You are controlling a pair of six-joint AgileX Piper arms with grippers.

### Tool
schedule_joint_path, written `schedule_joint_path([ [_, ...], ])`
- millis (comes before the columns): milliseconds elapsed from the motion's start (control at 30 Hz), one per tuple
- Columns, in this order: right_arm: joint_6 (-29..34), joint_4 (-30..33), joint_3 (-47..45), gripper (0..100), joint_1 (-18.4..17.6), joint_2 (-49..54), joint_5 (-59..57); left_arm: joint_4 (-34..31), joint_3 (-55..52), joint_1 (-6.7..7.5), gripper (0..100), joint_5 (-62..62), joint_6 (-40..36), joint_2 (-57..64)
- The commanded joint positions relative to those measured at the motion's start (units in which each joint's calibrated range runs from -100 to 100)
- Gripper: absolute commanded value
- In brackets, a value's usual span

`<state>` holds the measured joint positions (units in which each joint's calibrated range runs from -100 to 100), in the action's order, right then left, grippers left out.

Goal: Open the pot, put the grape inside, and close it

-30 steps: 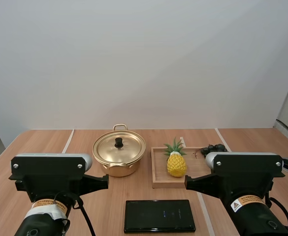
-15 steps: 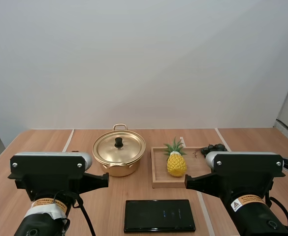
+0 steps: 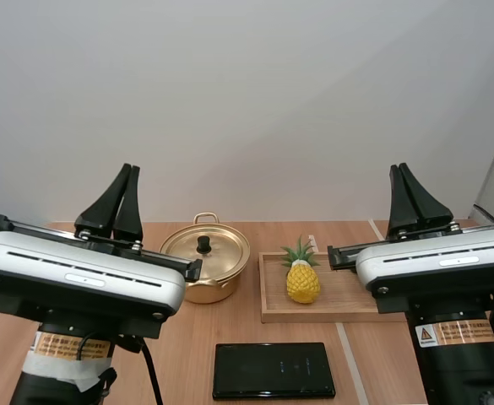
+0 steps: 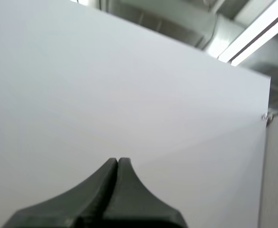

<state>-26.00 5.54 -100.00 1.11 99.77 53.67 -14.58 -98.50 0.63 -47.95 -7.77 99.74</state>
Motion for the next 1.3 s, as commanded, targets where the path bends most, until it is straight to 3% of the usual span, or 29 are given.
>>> schedule_joint_path([
  [0,-3.01,-2.49,1.2,0,-0.05,0.23,1.47,6.22,4.7,-0.13,0,1.74,3.07,0.26],
  [133,-8.84,-18.91,15.17,0,-0.05,0.03,-34.85,16.9,14.7,-0.13,0,24.4,8.38,0.26],
  [200,-12.55,-24.45,23.08,0,-0.05,-2.35,-46.59,18.95,19.4,-0.13,0,28.93,8.81,-0.59],
  [333,-13.47,-25.28,37.85,0,-0.05,-8.41,-58.02,21.71,29.17,-0.13,0,33.52,8.81,-5.17],
  [433,-13.34,-25.16,50.64,0,-0.05,-13.79,-68.18,24.58,39.35,-0.13,0,45.28,8.81,-10.25],
  [533,-9.5,-21.45,62.15,0,-0.05,-19.59,-84.42,24.71,49.93,-0.13,0,59.18,7.79,-16.41],
  [667,9.57,-5.54,78.27,0,-0.05,-28.85,-108.6,24.61,63.36,-0.13,0,77.18,5.7,-25.64],
  [767,19.13,5.54,86.95,0,-0.05,-35.92,-124.32,21.96,72.38,-0.13,0,83.45,2.27,-31.86],
  [867,20.48,11.1,93.26,0,-0.05,-42.9,-135.68,18.07,79.14,-0.13,0,87.81,-1.68,-37.03],
  [1033,20.48,11.48,98.57,0,-0.05,-52.11,-151.48,16.54,87.72,-0.13,0,102.61,-3.11,-45.75],
  [1267,20.48,10.58,98.58,0,-0.05,-61.97,-153.67,16.03,89.88,-0.13,0,118.43,-0.53,-57.08],
])
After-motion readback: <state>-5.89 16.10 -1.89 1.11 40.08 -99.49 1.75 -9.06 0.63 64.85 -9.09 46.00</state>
